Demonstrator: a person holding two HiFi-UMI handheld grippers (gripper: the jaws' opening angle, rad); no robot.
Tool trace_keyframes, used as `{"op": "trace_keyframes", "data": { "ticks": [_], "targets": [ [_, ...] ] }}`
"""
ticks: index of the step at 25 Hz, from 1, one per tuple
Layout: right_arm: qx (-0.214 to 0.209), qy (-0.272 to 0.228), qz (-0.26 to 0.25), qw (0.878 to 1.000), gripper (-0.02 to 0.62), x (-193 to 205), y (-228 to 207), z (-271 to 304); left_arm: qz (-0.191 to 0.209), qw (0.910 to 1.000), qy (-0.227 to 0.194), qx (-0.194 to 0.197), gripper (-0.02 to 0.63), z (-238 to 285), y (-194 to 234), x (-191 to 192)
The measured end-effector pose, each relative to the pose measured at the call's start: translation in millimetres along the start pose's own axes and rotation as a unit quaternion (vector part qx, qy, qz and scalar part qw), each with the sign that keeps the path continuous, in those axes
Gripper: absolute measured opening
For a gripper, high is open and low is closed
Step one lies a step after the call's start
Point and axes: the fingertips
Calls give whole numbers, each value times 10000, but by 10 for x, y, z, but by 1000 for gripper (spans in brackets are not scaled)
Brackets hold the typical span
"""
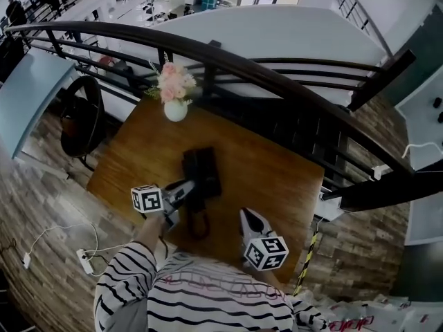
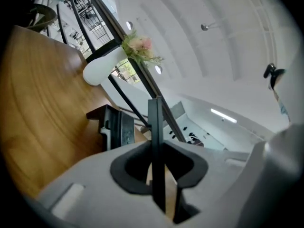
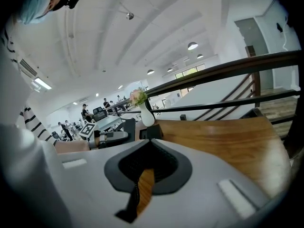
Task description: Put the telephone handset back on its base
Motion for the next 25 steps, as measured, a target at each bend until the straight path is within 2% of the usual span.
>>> {"op": "trace_keyframes", "data": {
  "ticks": [7,13,18,25],
  "targets": [
    [240,61,114,9996,0,-40,-68,213,-49,9996,230,-138,72,101,393,-177],
    [360,87,161,9992,0,-58,-112,373,-230,9996,187,-1,72,205,594,-309],
    [404,158,200,9989,1,-24,-194,416,-321,9991,239,-147,72,303,823,-286],
    [379,242,204,9988,1,-46,-248,554,-516,9985,159,-132,72,333,970,-364]
  ]
}}
Point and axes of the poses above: the fingertips, and each gripper's own axes: z forward along the fingers, y to its left, x out of its underside, and after that the axes turned 15 degrees about -z, right-handed
